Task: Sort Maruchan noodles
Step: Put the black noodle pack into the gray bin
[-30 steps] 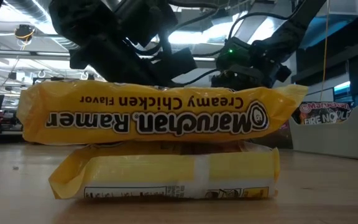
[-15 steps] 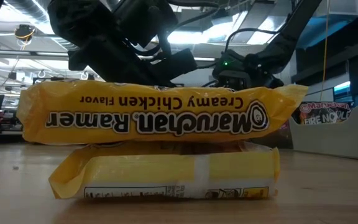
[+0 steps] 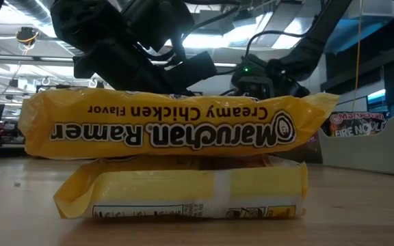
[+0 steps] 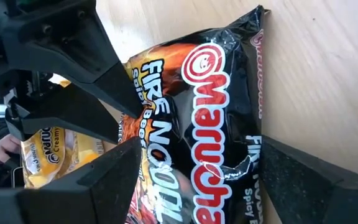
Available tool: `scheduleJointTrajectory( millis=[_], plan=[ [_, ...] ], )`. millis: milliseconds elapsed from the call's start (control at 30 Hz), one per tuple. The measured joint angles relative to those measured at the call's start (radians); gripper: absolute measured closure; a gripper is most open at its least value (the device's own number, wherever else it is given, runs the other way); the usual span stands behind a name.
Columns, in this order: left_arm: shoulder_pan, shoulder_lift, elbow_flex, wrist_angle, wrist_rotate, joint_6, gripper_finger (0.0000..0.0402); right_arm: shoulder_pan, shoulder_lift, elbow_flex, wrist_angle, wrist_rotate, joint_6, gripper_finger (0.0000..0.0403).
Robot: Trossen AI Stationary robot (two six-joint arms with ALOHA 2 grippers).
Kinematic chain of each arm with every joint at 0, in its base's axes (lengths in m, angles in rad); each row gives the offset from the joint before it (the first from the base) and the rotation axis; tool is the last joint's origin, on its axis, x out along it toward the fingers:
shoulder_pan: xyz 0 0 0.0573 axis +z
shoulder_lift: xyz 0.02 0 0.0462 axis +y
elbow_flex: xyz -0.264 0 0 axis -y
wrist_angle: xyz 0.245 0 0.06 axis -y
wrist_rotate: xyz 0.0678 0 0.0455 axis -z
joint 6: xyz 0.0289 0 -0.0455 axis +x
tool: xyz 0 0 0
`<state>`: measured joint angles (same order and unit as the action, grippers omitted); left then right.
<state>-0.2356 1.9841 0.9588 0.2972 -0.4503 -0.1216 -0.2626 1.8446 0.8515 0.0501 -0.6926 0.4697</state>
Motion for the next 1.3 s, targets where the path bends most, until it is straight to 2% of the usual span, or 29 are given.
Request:
scheduleJointTrajectory(
  millis=[267, 400, 633, 833, 933, 1133, 1300],
  plan=[
    [0.000, 0.000, 0.000, 0.004, -0.004, 0.001, 0.0186, 0.000, 0.000, 0.036, -0.057, -0.024, -0.003, 0.0095],
    [-0.001, 0.000, 0.001, 0.004, -0.005, 0.001, 0.0186, 0.001, 0.000, 0.079, -0.145, -0.014, -0.049, 0.0095],
    [-0.006, -0.002, 0.002, 0.003, -0.013, 0.019, 0.0186, 0.004, 0.000, 0.175, -0.375, 0.073, -0.185, 0.0095],
    [-0.010, -0.017, 0.001, -0.006, -0.013, 0.020, 0.0186, 0.003, -0.009, 0.233, -0.495, 0.154, -0.236, 0.0095],
    [-0.019, -0.048, -0.001, -0.031, -0.012, 0.020, 0.0186, 0.003, -0.015, 0.237, -0.518, 0.196, -0.248, 0.0095],
    [-0.047, -0.117, 0.000, -0.085, -0.031, 0.019, 0.0186, 0.002, -0.017, 0.235, -0.525, 0.203, -0.268, 0.0095],
    [-0.062, -0.119, 0.000, -0.122, -0.008, -0.050, 0.0186, 0.002, -0.017, 0.235, -0.513, 0.203, -0.269, 0.0095]
  ],
)
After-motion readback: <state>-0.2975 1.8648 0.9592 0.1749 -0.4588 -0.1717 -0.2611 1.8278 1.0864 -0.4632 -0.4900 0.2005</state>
